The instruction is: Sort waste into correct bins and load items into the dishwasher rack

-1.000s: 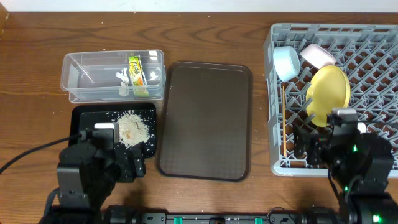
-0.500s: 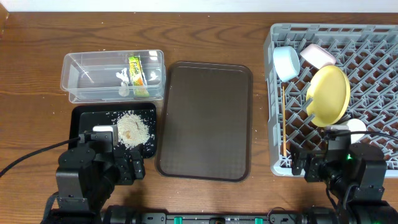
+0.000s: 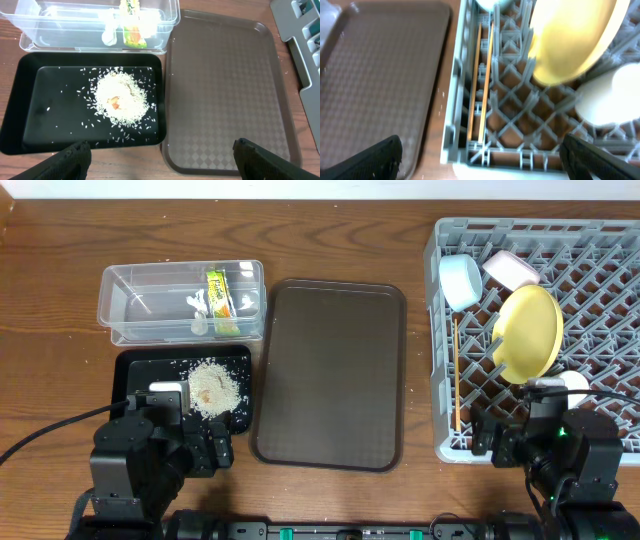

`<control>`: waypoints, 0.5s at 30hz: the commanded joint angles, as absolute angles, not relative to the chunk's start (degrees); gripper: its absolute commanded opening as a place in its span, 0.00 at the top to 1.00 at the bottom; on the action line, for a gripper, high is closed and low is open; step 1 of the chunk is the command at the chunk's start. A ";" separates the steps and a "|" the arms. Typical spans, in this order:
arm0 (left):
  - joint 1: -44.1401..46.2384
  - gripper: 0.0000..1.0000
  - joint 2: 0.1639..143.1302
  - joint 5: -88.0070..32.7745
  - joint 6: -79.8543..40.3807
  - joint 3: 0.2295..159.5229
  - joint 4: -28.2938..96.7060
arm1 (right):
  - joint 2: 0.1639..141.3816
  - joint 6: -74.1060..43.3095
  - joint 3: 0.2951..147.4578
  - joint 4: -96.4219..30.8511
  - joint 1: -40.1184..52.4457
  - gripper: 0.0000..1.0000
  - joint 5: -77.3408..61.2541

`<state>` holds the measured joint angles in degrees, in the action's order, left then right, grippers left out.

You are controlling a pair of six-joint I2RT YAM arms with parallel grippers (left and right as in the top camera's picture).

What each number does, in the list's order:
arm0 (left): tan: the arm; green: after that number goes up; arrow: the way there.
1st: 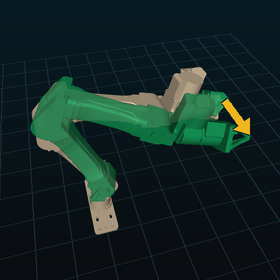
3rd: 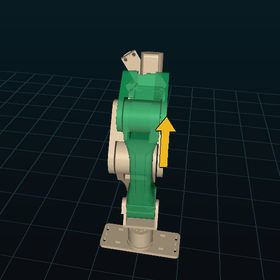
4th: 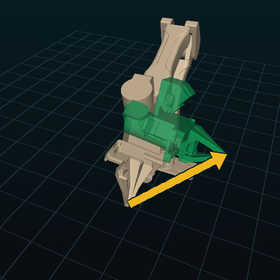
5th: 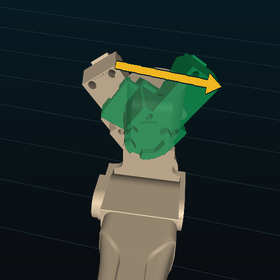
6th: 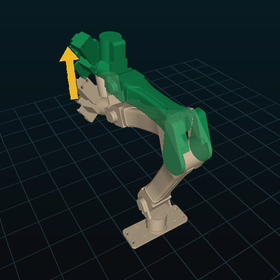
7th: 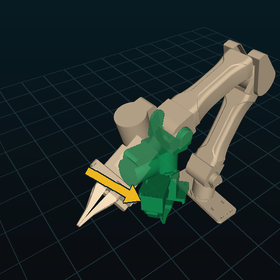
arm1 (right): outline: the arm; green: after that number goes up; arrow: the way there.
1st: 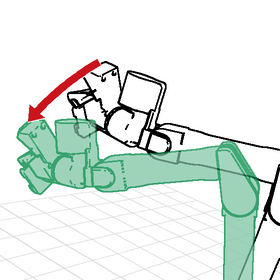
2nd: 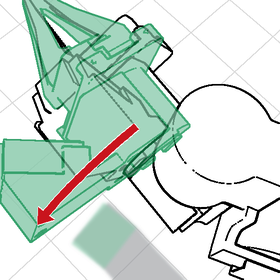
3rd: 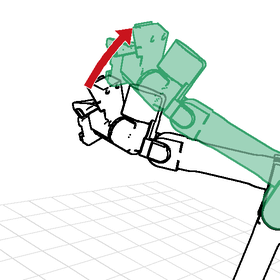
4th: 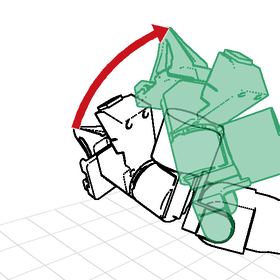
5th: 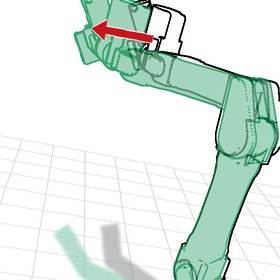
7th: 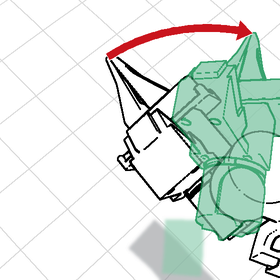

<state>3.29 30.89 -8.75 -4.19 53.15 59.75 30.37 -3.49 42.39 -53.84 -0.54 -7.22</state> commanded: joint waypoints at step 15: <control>3.40 0.06 30.61 -8.29 -3.44 52.77 59.77 | 5.63 -0.58 14.85 -18.85 0.10 0.01 -10.17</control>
<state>3.27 30.89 -8.62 -4.19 52.95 59.77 8.34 -1.21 18.17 -21.58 -0.54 -9.23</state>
